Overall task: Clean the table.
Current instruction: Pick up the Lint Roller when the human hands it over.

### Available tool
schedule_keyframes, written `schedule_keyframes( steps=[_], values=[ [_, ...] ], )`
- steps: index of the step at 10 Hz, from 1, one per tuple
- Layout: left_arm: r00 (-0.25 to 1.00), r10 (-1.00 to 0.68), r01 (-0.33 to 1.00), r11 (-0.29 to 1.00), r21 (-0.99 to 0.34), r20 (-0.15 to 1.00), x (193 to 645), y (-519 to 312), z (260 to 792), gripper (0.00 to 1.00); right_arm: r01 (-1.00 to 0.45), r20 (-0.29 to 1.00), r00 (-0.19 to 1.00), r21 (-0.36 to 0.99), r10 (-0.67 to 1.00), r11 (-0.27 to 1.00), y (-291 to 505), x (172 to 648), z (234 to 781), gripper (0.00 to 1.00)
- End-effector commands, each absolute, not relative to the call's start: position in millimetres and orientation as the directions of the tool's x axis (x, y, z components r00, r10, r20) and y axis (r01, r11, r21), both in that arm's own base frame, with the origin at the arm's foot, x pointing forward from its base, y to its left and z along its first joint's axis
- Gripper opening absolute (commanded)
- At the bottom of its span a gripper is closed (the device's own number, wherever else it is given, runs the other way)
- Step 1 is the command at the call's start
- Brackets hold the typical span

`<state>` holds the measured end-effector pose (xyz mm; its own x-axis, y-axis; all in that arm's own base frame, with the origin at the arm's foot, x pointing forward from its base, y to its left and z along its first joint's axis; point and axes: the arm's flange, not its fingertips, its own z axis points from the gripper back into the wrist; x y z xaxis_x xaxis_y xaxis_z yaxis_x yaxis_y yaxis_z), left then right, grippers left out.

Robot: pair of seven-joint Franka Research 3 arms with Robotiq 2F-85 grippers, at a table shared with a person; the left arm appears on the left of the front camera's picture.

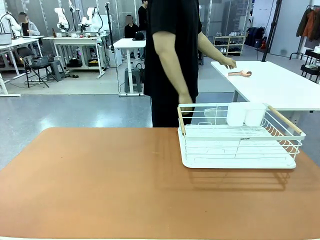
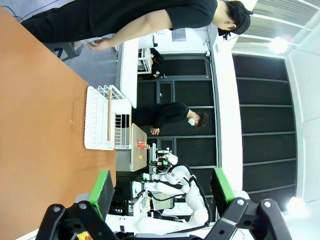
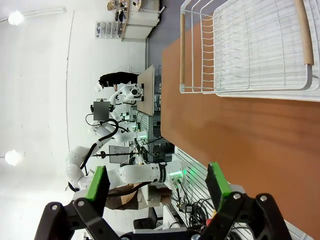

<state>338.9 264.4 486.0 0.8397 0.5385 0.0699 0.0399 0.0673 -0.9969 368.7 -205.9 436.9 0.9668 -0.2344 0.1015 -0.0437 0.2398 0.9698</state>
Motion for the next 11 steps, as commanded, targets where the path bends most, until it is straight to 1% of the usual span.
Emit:
schedule_keyframes(
  steps=[1, 11],
  values=[
    [0.847, 0.527, 0.045, 0.064, -0.997, 0.072, 334.3, 265.4, 487.4, 1.0, -0.045, 0.101, 0.967, 0.972, -0.236, 0.23, -203.4, 365.5, 440.1, 1.0],
    [0.847, 0.527, 0.045, 0.064, -0.997, 0.072, 334.3, 265.4, 487.4, 1.0, -0.045, 0.101, 0.967, 0.972, -0.236, 0.23, -203.4, 365.5, 440.1, 1.0]
  ],
)
